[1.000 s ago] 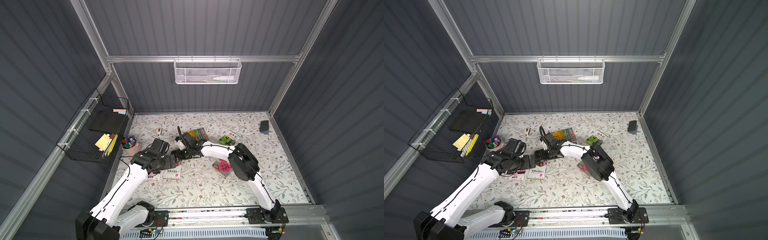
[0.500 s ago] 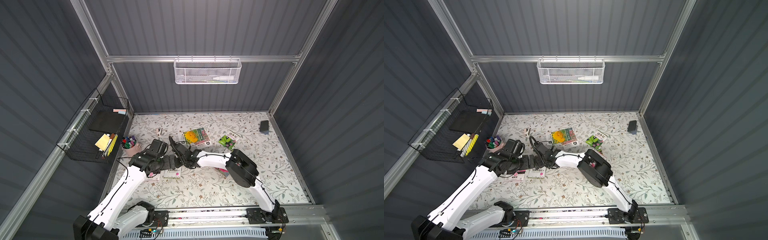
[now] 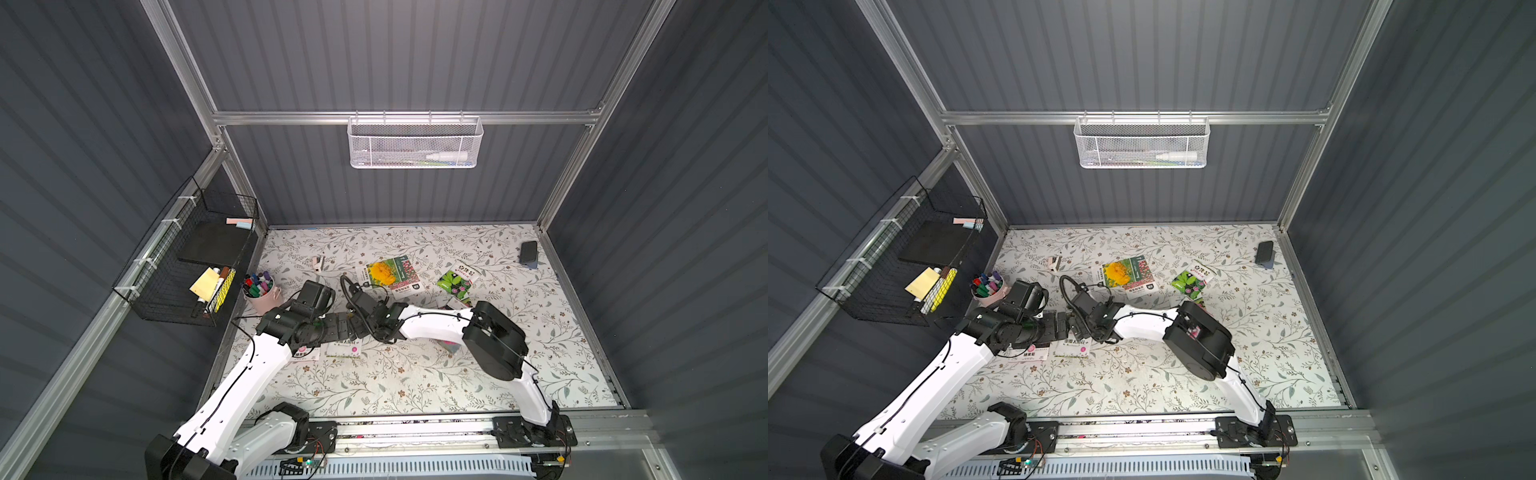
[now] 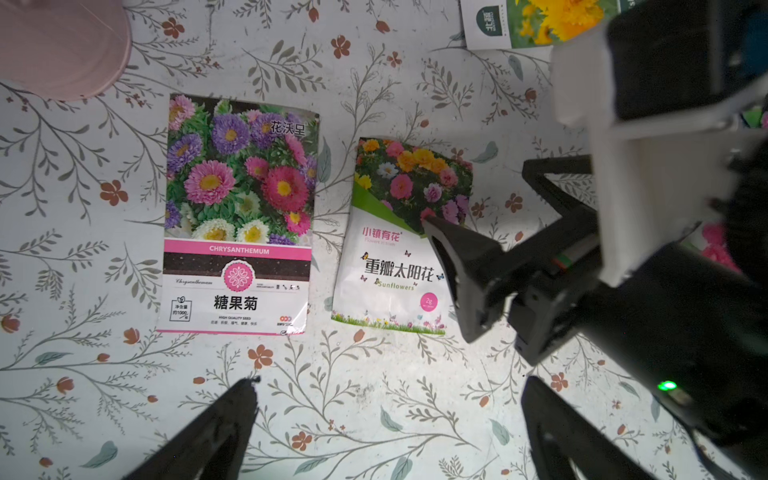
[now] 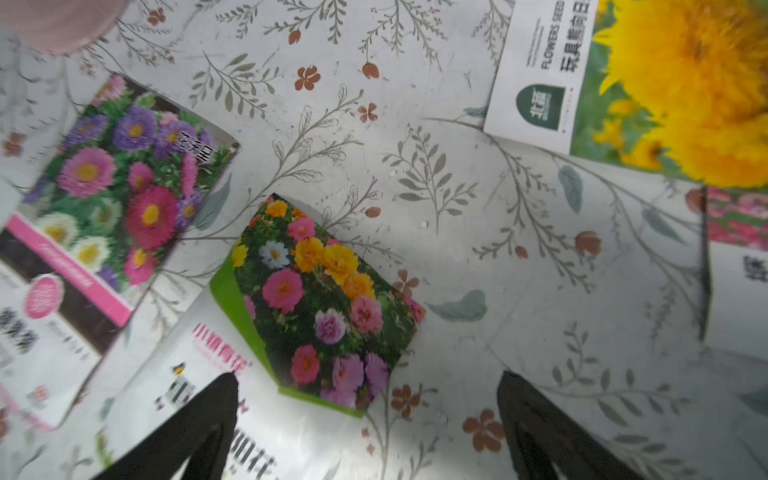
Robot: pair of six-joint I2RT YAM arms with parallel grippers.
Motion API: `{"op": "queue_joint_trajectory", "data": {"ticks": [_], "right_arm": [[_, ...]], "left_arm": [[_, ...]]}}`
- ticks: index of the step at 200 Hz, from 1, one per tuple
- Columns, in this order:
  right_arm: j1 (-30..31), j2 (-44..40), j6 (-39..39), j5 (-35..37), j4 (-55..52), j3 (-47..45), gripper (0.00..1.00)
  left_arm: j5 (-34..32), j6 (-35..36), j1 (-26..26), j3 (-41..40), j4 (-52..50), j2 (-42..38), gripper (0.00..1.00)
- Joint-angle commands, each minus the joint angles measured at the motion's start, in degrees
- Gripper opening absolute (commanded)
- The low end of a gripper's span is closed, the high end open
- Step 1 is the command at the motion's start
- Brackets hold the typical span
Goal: Arrange the seed packets in a row
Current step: Place the seed packet at the center of the board.
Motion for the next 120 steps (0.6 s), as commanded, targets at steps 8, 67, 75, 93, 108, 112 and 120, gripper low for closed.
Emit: {"op": "queue_joint_trajectory", "data": {"ticks": [8, 67, 75, 93, 108, 112, 120], "right_arm": [[-2.46, -5.51, 8.23, -14.16, 6.74, -5.97, 0.99], [-7.11, -0.01, 21.69, -42.27, 8.76, -4.76, 0.99], [-7.01, 0.94, 23.46, -44.08, 9.76, -4.63, 0.99], [-6.52, 1.01, 24.35, -43.14, 11.37, -5.81, 0.99], [-6.61, 1.16, 24.38, -42.88, 10.76, -5.82, 0.99], [-6.61, 1.25, 24.40, -42.76, 10.64, -5.65, 0.99], [-6.52, 1.64, 24.50, -42.90, 10.19, -5.26, 0.99]], "left_arm": [[-0.22, 0.86, 0.20, 2.42, 0.49, 0.23, 0.99], [-0.30, 1.72, 0.29, 5.61, 0.66, 1.07, 0.99], [-0.61, 1.90, 0.37, 5.89, 0.43, 1.11, 0.99], [-1.10, 2.02, 0.38, 5.90, 0.41, 0.94, 0.99], [-1.03, 1.96, 0.46, 5.90, 0.32, 0.88, 0.99], [-1.01, 1.90, 0.46, 5.89, 0.32, 0.93, 0.99], [-0.92, 1.81, 0.46, 5.90, 0.26, 0.99, 0.99]]}}
